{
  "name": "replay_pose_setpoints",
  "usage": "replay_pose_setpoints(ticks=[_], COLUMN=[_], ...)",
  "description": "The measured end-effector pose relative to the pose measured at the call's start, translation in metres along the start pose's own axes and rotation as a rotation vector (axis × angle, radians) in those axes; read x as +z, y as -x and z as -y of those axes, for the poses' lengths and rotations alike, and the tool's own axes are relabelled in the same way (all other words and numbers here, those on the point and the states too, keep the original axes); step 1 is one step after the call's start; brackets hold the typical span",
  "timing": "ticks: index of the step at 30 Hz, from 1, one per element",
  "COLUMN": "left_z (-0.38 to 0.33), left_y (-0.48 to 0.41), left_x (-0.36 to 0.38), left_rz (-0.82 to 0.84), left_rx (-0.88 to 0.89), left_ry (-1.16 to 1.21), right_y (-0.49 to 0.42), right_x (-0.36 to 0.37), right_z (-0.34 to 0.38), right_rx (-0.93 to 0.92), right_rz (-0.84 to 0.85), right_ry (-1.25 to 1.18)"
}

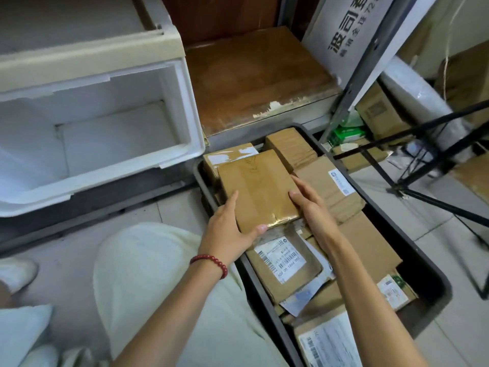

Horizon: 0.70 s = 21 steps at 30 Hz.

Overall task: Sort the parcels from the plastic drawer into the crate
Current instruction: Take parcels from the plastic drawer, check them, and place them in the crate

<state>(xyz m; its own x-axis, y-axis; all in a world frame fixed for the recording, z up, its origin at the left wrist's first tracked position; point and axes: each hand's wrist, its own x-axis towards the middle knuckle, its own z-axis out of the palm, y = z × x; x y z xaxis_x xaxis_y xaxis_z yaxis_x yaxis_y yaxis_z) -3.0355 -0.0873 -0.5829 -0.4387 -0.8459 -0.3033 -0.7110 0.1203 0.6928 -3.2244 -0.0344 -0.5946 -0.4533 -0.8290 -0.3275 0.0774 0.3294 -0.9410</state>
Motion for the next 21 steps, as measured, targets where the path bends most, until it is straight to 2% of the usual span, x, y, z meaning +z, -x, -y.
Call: replay_pose_setpoints(ticks=[4,7,13,17,21], left_z=[-0.004,-0.004,-0.003,-0.002,-0.005], left_y=[-0.003,-0.001,0.005,0.011,0.017], left_x=[-0.006,-0.010,-0.014,-0.019,-0.045], left_rz=[-0.009,-0.056,-0.102,-0.101,-0.218], left_rx=[-0.016,-0.021,0.053,0.061,0.086], left_ry=[-0.257,-0.428,-0.550,-0.592,-0.630], right_y=[-0.009,-0.015,-0.014,0.003,0.017], right_x=[0.005,0.006,0.003,0.004,0.011], right_z=[0.007,0.012,0.028,0.039,0.056], right_rx=[-0.002,0.006,-0.003,-0.129,-0.245], right_rz=[-0.019,0.045,0.083,-0.004,-0.022], right_ry=[0.091,0.190,0.461,0.707,0.756])
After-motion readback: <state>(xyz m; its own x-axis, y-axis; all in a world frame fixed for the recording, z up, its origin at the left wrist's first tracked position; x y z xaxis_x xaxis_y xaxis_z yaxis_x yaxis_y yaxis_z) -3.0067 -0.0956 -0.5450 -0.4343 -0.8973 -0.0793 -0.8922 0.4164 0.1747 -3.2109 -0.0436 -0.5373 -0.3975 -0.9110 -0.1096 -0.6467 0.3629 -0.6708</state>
